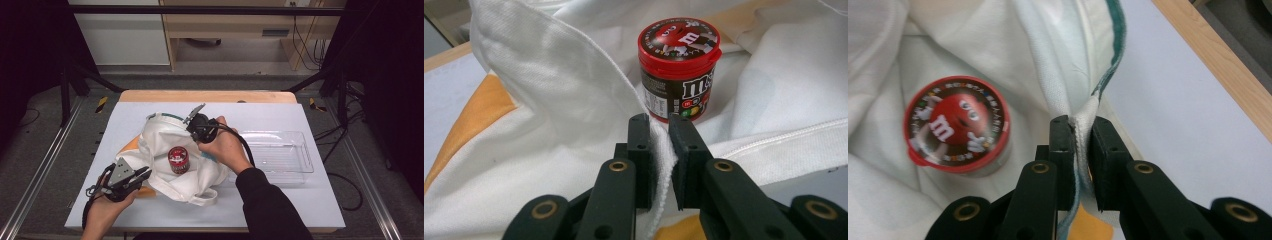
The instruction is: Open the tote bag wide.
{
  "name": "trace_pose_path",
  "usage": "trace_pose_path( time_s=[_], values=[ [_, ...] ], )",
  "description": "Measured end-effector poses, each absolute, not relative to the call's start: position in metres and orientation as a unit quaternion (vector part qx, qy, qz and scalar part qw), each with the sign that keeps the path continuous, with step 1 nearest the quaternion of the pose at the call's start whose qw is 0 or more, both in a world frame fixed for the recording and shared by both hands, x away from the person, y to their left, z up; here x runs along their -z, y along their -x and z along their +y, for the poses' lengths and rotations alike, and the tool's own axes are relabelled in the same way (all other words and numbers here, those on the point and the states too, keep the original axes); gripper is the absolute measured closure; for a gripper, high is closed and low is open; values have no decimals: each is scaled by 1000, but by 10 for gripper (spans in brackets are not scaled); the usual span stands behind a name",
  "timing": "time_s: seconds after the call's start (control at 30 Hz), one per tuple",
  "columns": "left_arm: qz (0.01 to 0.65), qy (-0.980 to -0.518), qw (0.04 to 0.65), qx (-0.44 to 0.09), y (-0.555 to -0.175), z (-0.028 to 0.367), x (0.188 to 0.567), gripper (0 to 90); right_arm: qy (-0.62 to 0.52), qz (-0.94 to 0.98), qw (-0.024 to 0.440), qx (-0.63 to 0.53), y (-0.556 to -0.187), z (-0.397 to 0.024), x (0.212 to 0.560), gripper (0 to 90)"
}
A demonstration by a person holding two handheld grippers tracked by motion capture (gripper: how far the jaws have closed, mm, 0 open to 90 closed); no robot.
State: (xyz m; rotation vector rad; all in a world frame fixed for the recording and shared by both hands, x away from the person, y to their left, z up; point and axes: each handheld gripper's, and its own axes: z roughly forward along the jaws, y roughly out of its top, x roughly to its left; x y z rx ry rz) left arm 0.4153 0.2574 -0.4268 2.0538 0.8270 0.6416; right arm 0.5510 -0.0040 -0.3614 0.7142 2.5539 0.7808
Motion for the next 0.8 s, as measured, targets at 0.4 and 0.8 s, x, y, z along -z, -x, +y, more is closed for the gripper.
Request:
trace_pose_path(
  time_s=[0.4,0.8],
  values=[
    [331,-817,399,-252,-405,262,429,824,-292,893,193,-284,-568,-36,359,818],
    [334,-811,405,-259,-400,268,423,827,-299,885,197,-299,-569,-43,355,819]
  ],
)
